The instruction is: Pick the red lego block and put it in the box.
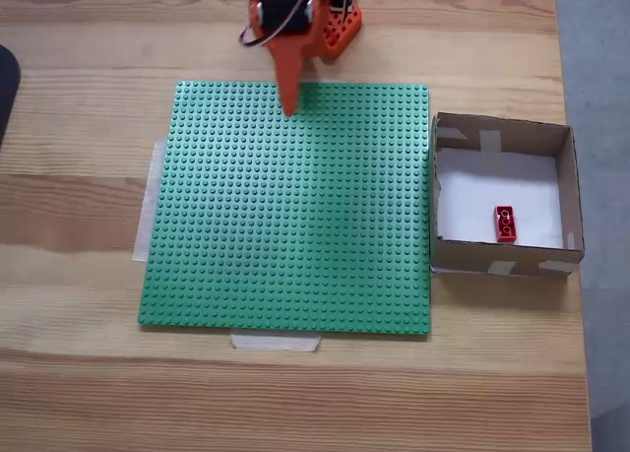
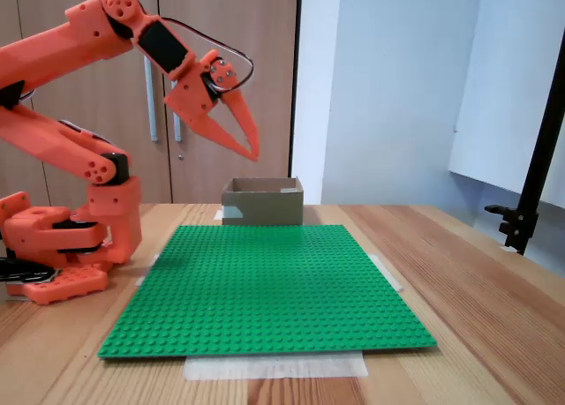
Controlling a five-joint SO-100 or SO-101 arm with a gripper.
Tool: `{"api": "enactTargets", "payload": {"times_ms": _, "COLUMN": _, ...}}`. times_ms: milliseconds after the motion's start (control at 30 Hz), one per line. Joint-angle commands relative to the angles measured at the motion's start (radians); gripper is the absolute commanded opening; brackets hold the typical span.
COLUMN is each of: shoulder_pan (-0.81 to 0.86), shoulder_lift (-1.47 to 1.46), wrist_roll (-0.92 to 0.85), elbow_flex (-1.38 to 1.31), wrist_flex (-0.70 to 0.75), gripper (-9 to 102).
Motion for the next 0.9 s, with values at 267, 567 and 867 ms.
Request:
{"api": "enactTargets", "payload": {"times_ms": 267, "shoulder_pan": 0.072, "shoulder_lift": 0.147, "wrist_roll": 0.043, "elbow_flex": 0.310, "wrist_flex": -0.199, "gripper": -1}}
{"api": "enactTargets", "payload": {"times_ms": 567, "shoulder_pan": 0.071, "shoulder_lift": 0.221, "wrist_roll": 0.100, "elbow_flex": 0.565, "wrist_flex": -0.371, "gripper": -1}}
{"api": "enactTargets", "payload": {"times_ms": 867, "shoulder_pan": 0.069, "shoulder_lift": 0.336, "wrist_roll": 0.140, "elbow_flex": 0.769, "wrist_flex": -0.472, "gripper": -1}}
